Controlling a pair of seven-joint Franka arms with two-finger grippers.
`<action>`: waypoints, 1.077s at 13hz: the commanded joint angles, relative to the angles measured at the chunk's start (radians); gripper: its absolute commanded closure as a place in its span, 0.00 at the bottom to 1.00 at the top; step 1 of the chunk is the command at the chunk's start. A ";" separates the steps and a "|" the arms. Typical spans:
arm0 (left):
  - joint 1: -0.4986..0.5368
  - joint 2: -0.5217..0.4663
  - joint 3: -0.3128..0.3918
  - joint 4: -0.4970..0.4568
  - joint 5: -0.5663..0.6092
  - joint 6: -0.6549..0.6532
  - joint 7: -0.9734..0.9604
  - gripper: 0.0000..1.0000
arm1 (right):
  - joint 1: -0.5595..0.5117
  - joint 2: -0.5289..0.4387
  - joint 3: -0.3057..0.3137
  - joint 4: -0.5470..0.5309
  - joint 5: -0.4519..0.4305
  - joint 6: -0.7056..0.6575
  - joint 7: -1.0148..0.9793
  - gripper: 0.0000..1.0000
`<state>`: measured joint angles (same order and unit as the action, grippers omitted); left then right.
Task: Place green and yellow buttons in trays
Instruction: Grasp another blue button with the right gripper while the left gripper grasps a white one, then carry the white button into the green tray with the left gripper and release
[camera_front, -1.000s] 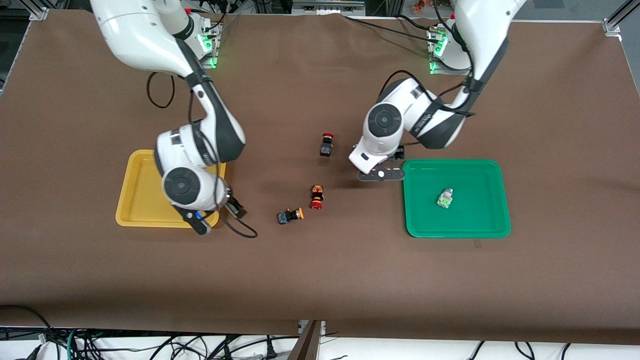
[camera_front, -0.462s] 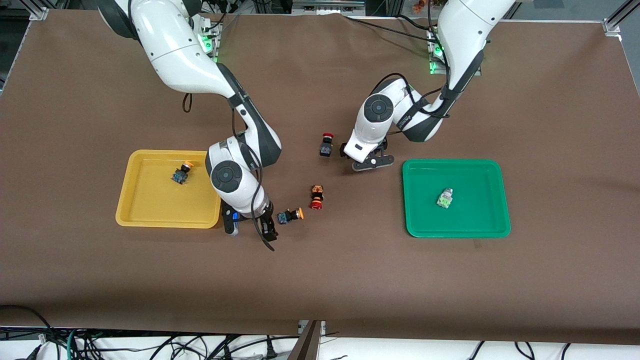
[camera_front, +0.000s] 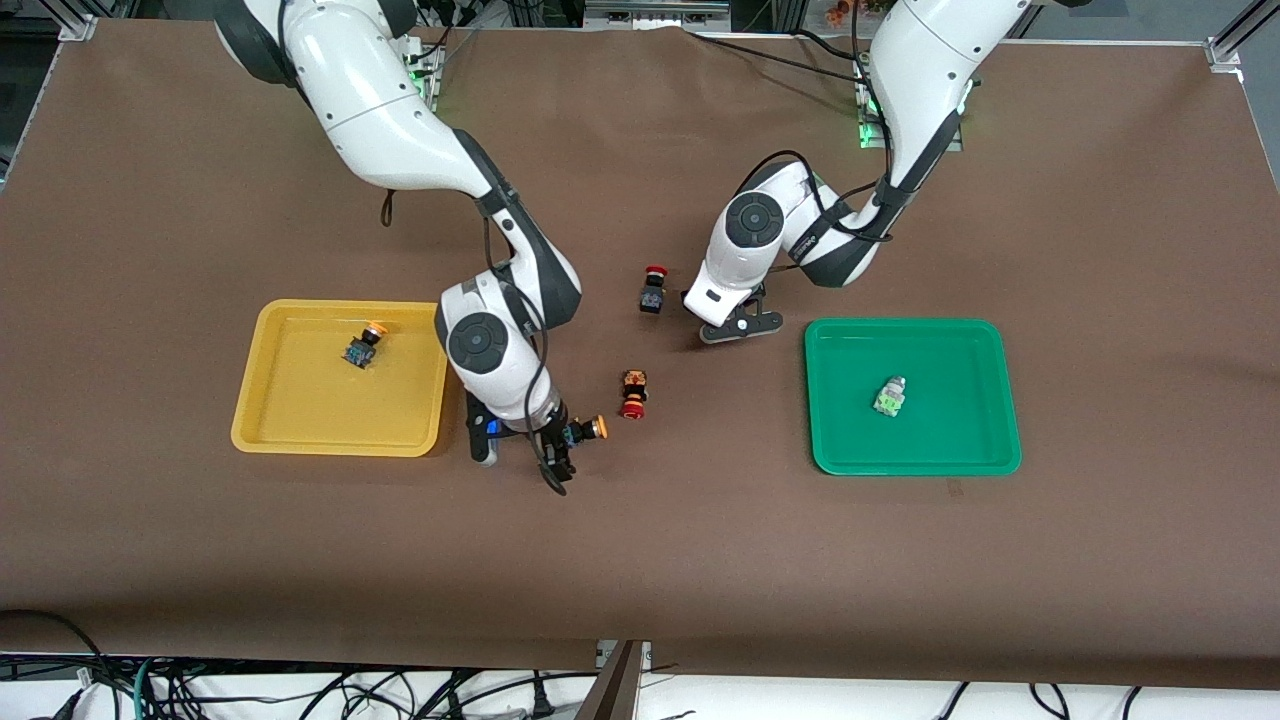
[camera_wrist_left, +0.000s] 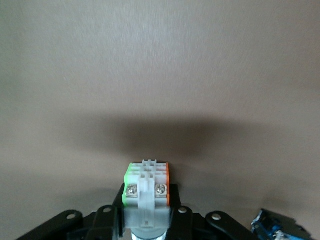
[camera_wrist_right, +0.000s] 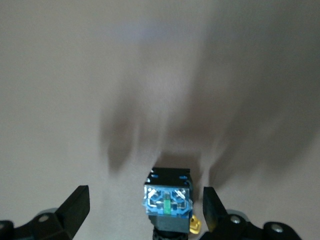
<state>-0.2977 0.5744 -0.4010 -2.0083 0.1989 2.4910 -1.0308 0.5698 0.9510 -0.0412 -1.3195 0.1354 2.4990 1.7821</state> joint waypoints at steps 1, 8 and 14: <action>0.037 -0.086 0.004 0.032 0.034 -0.160 0.021 0.97 | 0.016 0.028 -0.014 0.029 0.006 0.015 0.016 0.00; 0.274 -0.093 0.001 0.151 0.251 -0.528 0.486 0.92 | 0.018 0.012 -0.049 0.029 -0.072 -0.084 0.002 1.00; 0.474 0.002 -0.001 0.140 0.536 -0.425 0.647 0.65 | -0.071 -0.113 -0.065 0.032 -0.060 -0.472 -0.231 1.00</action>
<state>0.1416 0.5640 -0.3842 -1.8637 0.6982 2.0385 -0.4149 0.5473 0.8970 -0.1207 -1.2780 0.0753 2.1234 1.6276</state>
